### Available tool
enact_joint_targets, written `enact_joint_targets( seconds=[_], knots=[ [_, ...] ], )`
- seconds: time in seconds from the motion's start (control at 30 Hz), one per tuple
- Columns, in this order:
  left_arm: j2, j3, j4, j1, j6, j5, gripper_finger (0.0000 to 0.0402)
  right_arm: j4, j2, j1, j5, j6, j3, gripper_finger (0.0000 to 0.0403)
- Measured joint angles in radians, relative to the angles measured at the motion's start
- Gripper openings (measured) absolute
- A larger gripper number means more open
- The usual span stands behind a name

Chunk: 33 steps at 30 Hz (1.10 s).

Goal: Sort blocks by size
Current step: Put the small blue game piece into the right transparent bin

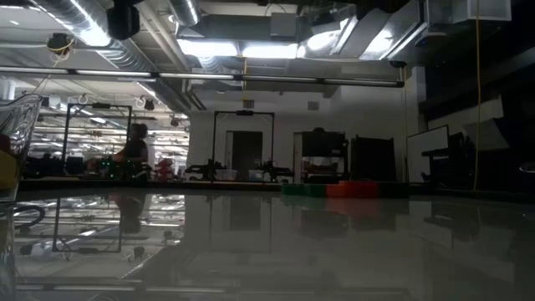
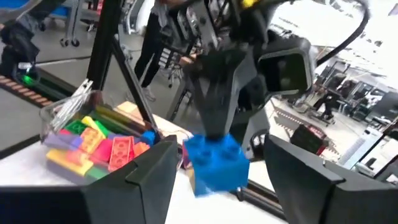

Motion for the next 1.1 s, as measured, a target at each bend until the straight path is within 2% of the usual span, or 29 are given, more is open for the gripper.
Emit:
enact_joint_targets(
  seconds=[0.27, 0.73, 1.0, 1.1],
  knots=[
    [0.041, 0.000, 0.135, 0.017, 0.047, 0.074, 0.0089, -0.034, 0.001, 0.000, -0.060, -0.005, 0.000, 0.0237],
    [0.072, 0.000, 0.136, 0.030, 0.040, 0.088, 0.0090, -0.051, 0.001, 0.000, -0.137, -0.013, 0.000, 0.0237],
    [0.072, 0.000, 0.137, 0.034, 0.040, 0.091, 0.0090, -0.063, 0.001, -0.001, -0.132, -0.013, 0.000, 0.0236],
    [0.072, 0.000, 0.137, 0.034, 0.041, 0.091, 0.0092, -0.063, 0.001, -0.001, -0.131, -0.013, 0.000, 0.0224]
  ],
)
